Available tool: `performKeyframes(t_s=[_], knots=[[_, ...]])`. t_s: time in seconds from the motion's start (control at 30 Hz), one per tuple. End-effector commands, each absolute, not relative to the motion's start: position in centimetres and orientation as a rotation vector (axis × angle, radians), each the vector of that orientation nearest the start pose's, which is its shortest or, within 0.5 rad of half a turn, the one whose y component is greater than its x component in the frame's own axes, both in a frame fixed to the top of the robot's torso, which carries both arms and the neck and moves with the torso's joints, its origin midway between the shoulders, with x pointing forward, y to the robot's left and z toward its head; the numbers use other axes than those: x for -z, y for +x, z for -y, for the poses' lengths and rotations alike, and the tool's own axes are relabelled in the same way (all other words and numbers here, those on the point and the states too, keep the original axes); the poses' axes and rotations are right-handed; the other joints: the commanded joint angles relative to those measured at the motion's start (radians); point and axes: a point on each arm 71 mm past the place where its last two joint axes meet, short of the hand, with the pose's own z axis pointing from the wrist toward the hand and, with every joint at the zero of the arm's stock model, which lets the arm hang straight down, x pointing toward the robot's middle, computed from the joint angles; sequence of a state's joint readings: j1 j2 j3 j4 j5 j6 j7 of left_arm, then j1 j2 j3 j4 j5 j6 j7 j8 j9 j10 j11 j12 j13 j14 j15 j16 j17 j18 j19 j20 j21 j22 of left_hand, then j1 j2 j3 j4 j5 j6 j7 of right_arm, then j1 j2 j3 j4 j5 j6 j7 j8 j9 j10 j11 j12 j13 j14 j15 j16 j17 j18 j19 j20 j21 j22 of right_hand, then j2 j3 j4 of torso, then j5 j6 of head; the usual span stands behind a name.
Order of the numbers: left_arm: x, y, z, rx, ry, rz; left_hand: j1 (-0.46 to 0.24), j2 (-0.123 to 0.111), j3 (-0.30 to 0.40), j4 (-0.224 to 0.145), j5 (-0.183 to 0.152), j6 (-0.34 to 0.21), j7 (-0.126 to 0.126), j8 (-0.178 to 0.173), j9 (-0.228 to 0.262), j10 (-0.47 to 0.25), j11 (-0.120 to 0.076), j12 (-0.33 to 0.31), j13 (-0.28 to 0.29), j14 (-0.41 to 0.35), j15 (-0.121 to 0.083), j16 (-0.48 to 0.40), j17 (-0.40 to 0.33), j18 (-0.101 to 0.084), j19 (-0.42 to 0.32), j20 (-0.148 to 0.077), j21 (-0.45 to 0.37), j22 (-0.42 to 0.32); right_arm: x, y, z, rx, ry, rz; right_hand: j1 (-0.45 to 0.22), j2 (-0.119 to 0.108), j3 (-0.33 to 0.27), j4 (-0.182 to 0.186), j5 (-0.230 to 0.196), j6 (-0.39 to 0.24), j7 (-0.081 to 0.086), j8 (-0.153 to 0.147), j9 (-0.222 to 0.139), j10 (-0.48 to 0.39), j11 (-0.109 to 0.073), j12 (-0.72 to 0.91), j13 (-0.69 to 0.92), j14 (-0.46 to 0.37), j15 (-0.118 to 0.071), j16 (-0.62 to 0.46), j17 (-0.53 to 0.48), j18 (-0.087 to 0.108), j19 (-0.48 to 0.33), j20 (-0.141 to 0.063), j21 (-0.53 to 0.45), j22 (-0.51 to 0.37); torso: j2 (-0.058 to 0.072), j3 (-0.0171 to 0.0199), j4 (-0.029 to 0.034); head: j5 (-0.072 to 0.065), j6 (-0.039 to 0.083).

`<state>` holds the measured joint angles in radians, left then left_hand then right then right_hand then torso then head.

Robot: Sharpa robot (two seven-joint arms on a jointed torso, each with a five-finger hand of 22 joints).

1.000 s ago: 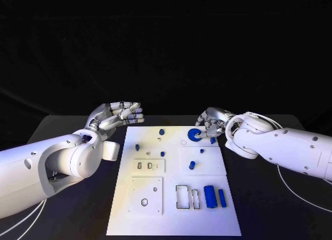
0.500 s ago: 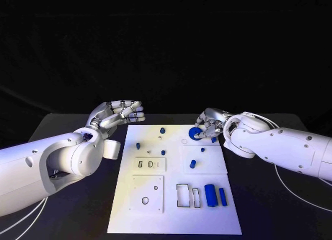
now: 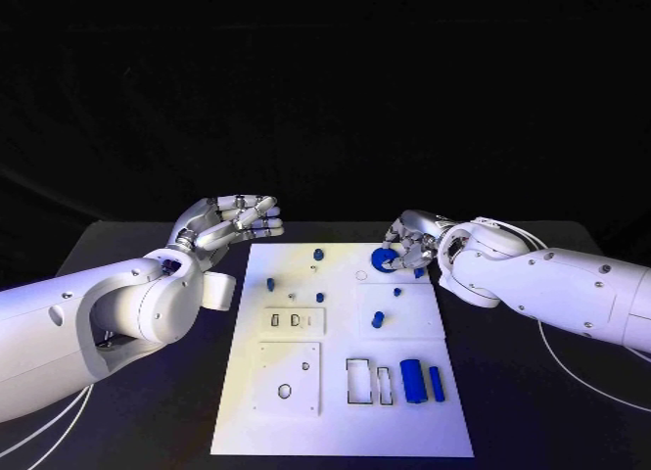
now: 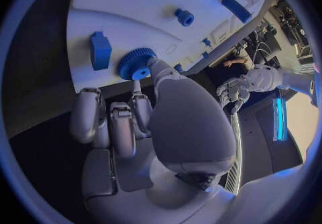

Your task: Assemble the parts on the task board

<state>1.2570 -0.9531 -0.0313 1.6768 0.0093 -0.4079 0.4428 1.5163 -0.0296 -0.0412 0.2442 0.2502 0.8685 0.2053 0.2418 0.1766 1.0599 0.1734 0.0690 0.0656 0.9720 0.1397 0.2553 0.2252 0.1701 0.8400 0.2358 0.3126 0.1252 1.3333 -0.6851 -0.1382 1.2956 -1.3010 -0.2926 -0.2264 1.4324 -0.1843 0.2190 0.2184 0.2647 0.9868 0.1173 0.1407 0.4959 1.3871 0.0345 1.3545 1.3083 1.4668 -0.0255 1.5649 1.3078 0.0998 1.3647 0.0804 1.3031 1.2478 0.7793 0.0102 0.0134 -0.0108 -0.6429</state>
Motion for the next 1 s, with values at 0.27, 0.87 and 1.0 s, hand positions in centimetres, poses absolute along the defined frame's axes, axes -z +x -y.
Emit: performKeyframes(t_s=[0.27, 0.87, 1.0], knots=[[13.3, 47.1, -22.3, 1.567, -1.060, -1.295, 0.007, -0.004, -0.004, -0.002, -0.004, -0.005, 0.003, -0.005, 0.002, -0.008, 0.001, -0.004, 0.001, -0.009, -0.002, -0.007, 0.002, 0.009, 0.001, 0.008, -0.007, -0.002, 17.1, 53.7, 19.0, -0.452, -0.091, -1.700, 0.003, -0.023, 0.064, -0.004, 0.012, 0.021, -0.004, 0.002, -0.003, 0.014, -0.001, 0.016, 0.037, 0.103, -0.007, 0.005, 0.258, -0.014, 0.008, -0.004, 0.005, 0.006, 0.000, -0.0001, 0.0005, -0.001, -0.002], [13.3, 47.2, -22.2, 1.567, -1.061, -1.296, 0.007, -0.004, -0.004, -0.003, -0.005, -0.006, 0.004, -0.006, 0.002, -0.009, 0.001, -0.004, 0.001, -0.009, -0.002, -0.007, 0.002, 0.009, 0.001, 0.008, -0.007, -0.002, 14.3, 50.9, 14.2, -0.541, -0.263, -1.442, -0.029, -0.058, 0.152, -0.015, 0.051, 0.052, -0.011, 0.006, 0.000, 0.046, -0.007, 0.053, 0.073, 0.104, -0.012, 0.006, 0.263, -0.019, 0.022, -0.008, 0.020, 0.031, 0.000, -0.0015, 0.0003, 0.002, 0.008], [13.4, 47.3, -22.1, 1.568, -1.060, -1.297, 0.007, -0.004, -0.004, -0.003, -0.005, -0.006, 0.004, -0.006, 0.002, -0.009, 0.001, -0.004, 0.001, -0.009, -0.002, -0.007, 0.002, 0.009, 0.001, 0.008, -0.007, -0.002, 14.2, 50.1, 11.5, -0.579, -0.316, -1.422, -0.031, -0.058, 0.155, -0.015, 0.051, 0.053, -0.011, 0.007, 0.000, 0.046, -0.008, 0.053, 0.074, 0.104, -0.012, 0.006, 0.263, -0.020, 0.022, -0.009, 0.020, 0.032, 0.001, -0.0010, 0.0011, 0.002, 0.009]])
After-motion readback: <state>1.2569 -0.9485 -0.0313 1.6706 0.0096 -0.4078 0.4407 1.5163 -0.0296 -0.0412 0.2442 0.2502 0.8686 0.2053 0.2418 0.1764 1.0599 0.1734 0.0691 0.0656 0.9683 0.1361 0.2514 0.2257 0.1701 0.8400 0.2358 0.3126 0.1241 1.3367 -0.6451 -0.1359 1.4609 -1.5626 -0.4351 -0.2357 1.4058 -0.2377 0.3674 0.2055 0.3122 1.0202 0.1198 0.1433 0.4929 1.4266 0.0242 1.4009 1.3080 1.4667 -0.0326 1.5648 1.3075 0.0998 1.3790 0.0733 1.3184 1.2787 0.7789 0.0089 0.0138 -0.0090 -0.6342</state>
